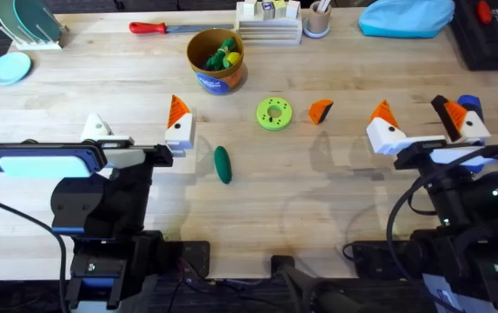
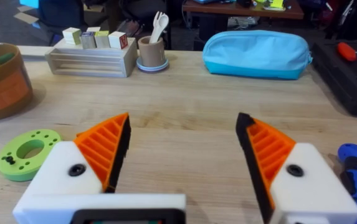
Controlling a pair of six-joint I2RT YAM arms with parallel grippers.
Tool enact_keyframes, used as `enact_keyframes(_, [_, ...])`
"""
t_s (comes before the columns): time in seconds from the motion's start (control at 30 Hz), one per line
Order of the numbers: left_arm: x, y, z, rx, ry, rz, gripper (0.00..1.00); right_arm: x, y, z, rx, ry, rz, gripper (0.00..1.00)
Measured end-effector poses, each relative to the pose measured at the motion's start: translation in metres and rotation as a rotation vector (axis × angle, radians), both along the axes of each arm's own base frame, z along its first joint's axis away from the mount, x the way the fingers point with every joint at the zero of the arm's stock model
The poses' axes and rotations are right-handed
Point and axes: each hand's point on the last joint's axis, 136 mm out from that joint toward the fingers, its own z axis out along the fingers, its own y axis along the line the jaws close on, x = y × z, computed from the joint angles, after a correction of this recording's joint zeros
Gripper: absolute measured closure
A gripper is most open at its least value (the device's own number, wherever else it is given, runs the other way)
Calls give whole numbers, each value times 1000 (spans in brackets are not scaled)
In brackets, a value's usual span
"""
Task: Pick up the gripper from the table and insert it into the empty holder that is missing its gripper. Then pick up a screw, insert it into the mounting hole, and use the screwdriver to tighten it. Finally, clean up the table by picking up the vegetable and placing it into the bucket.
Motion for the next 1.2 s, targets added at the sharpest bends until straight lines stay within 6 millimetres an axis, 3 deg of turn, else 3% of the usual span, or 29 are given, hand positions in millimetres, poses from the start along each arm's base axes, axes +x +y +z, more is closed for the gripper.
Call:
enact_keyframes(0.47, [0, 0, -1, 0, 2, 0, 8, 0, 1, -1, 13, 5, 4, 10])
enact_keyframes(0.6, [-3, 0, -17, 0, 94, 0, 8, -2, 2, -2, 50, 30, 4, 10])
enact_keyframes(0.7, [-13, 0, -13, -12, 179, 2, 9, -11, 3, -6, 65, 127, 9, 10])
enact_keyframes(0.77, [-22, 0, 1, -31, 223, 4, 8, -17, 4, -6, 72, 196, 12, 10])
enact_keyframes(1.0, [-41, -15, 56, -83, 413, -69, 8, -31, 6, 44, 85, 335, 12, 10])
enact_keyframes(1.2, [-47, -34, 60, -144, 694, -163, 6, -24, 6, 76, 85, 443, 8, 10])
